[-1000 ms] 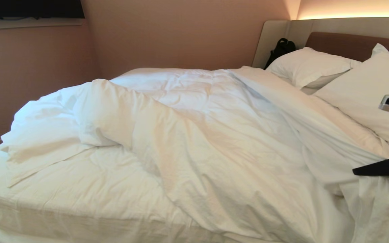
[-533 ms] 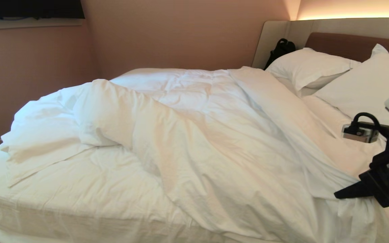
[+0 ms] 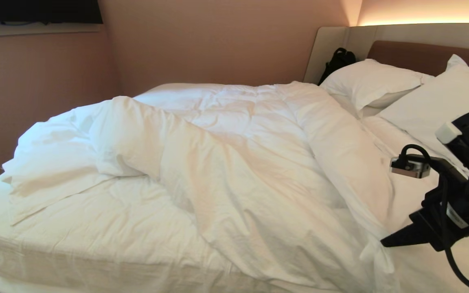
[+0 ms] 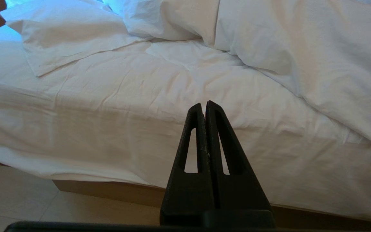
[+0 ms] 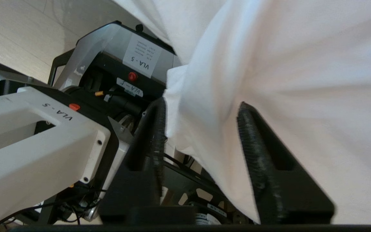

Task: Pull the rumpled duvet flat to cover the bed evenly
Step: Flatten the corners of the folded blanket

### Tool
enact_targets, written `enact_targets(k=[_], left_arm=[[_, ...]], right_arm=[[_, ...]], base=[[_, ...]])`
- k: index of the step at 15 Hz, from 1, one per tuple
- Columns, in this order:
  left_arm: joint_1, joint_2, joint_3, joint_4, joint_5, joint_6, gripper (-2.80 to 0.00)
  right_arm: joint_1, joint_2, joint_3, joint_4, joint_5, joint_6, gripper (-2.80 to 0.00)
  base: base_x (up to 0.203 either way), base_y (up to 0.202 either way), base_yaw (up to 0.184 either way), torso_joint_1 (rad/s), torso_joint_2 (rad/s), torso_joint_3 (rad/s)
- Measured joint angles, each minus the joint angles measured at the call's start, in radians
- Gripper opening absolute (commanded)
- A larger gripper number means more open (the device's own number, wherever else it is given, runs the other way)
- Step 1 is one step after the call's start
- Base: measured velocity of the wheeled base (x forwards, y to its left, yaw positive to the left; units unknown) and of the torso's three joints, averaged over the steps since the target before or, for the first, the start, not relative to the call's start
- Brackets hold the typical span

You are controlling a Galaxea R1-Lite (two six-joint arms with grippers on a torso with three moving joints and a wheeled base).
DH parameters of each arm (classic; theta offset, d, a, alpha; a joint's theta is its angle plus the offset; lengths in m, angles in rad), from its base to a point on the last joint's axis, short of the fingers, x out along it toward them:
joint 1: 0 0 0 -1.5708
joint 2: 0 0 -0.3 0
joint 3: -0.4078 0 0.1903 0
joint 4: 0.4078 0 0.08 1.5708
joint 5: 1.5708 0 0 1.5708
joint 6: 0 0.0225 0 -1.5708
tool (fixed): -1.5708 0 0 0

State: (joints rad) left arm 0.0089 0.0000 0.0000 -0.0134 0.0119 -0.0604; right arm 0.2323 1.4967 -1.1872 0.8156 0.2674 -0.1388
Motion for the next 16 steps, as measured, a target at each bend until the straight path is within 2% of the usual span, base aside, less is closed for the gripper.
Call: enact_targets(k=[4, 8, 10, 11, 12, 16], left_arm=[[0.000, 0.000, 0.000, 0.000, 0.000, 0.000, -2.80], [0.000, 0.000, 0.000, 0.000, 0.000, 0.000, -2.80], [0.000, 0.000, 0.000, 0.000, 0.000, 0.000, -2.80], [0.000, 0.000, 0.000, 0.000, 0.000, 0.000, -2.80], [0.000, 0.000, 0.000, 0.000, 0.000, 0.000, -2.80], [0.000, 0.000, 0.000, 0.000, 0.000, 0.000, -2.80]], right_arm=[[0.004, -0.001, -0.002, -0.010, -0.002, 0.011, 0.00], [0.000, -0.103, -0.044, -0.010, 0.001, 0.017, 0.00], [-0.046, -0.144, -0.073, -0.011, 0.000, 0.038, 0.00], [-0.102, -0.156, -0.080, -0.012, 0.001, 0.051, 0.00], [-0.171, -0.163, -0.084, -0.014, 0.007, 0.062, -2.80], [-0.495, -0.151, -0.074, -0.020, 0.073, 0.064, -2.80]], base=[[0.000, 0.000, 0.000, 0.000, 0.00, 0.000], [0.000, 0.000, 0.000, 0.000, 0.00, 0.000], [0.000, 0.000, 0.000, 0.000, 0.00, 0.000], [0.000, 0.000, 0.000, 0.000, 0.00, 0.000], [0.000, 0.000, 0.000, 0.000, 0.00, 0.000], [0.000, 0.000, 0.000, 0.000, 0.00, 0.000]])
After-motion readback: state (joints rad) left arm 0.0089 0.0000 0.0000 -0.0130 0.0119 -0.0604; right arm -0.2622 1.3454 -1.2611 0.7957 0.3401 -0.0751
